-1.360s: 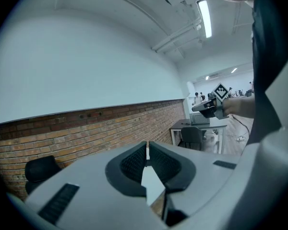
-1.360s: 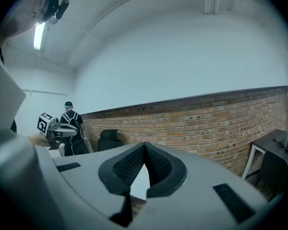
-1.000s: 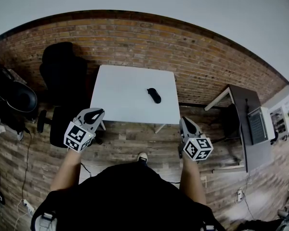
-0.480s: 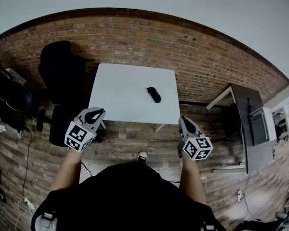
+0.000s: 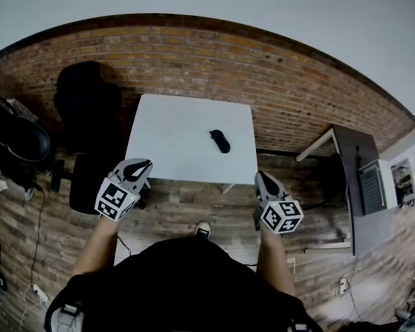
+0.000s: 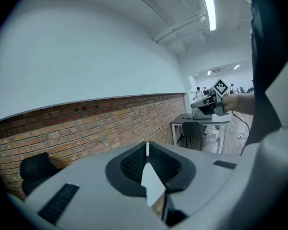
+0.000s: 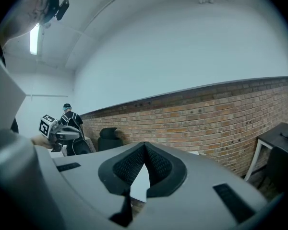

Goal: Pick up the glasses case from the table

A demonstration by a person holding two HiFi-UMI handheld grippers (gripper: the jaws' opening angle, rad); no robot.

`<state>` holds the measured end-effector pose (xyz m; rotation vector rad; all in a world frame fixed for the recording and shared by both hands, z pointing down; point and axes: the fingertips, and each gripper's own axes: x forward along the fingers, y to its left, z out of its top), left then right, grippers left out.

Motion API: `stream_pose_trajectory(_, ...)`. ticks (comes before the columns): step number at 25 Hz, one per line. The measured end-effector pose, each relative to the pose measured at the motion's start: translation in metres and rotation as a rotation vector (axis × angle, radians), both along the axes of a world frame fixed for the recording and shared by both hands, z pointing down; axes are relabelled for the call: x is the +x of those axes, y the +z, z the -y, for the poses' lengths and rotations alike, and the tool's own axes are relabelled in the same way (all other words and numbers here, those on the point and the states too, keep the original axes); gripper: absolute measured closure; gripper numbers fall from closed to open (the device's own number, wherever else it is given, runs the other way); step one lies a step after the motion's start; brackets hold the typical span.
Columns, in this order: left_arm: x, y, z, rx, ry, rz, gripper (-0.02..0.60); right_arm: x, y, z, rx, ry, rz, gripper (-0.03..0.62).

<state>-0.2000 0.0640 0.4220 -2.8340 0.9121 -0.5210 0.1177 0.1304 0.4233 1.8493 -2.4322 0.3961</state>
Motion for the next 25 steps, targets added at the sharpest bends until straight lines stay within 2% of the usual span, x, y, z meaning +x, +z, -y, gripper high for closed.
stream_pose_trajectory(25,0.038,0.012,0.043,-0.026,-0.022,0.025,0.557,0.036,0.014,0.054,-0.035,-0.037,-0.008,0.580)
